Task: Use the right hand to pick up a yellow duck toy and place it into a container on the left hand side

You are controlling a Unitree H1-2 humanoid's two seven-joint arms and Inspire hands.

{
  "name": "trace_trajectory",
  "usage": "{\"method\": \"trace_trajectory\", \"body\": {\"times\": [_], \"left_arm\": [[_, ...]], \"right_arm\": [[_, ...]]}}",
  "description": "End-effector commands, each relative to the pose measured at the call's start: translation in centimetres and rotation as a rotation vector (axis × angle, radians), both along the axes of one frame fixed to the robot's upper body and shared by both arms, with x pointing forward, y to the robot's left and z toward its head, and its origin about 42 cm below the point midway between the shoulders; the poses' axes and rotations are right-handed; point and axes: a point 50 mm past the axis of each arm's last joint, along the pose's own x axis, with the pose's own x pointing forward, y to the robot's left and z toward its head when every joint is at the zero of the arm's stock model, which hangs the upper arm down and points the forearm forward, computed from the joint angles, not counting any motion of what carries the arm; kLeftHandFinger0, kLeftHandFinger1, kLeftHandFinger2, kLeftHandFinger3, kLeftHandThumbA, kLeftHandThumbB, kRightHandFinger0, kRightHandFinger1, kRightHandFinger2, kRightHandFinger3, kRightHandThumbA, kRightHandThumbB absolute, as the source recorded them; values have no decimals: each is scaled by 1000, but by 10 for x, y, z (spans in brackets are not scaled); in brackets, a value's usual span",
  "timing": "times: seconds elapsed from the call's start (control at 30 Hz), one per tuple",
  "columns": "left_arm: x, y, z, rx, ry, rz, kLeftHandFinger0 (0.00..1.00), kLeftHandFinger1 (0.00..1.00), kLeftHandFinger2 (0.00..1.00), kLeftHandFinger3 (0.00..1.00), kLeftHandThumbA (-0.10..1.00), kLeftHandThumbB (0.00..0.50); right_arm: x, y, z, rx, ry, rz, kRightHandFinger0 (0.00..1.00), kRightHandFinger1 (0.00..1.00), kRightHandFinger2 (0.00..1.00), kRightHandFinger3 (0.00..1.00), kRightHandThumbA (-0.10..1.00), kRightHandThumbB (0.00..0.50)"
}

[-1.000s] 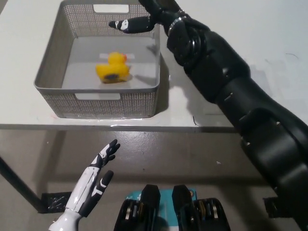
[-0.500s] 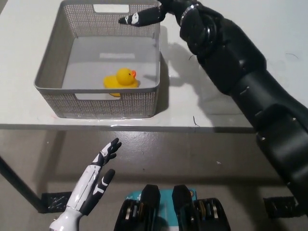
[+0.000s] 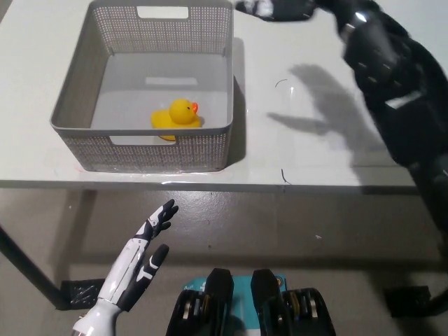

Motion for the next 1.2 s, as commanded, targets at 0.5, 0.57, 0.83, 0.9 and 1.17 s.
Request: {"method": "trace_trajectory", "body": {"times": [0.5,0.57,0.83,0.9,1.17], "left_arm": [[4,10,8,-2,-25,18,1000,1000,1000,1000,1000,213],[4,12,7,3,-33,24,1000,1000,1000,1000,1000,202],[7,16,6,-17,-31,45,1000,1000,1000,1000,1000,206],[8,16,5,-21,-33,43,1000,1000,1000,1000,1000,190],[4,18,2,-18,-34,46,1000,1000,1000,1000,1000,146]], "right_arm": [[-225,-56,-183,890,-23,208,1000,1000,1000,1000,971,309],[-231,-42,-223,1009,80,180,1000,1000,1000,1000,935,293],[-237,-24,-287,1006,257,145,1000,1000,1000,1000,1000,133],[-233,-21,-288,1013,273,158,1000,1000,1000,1000,991,114],[-231,-19,-294,994,293,158,1000,1000,1000,1000,945,126]]}}
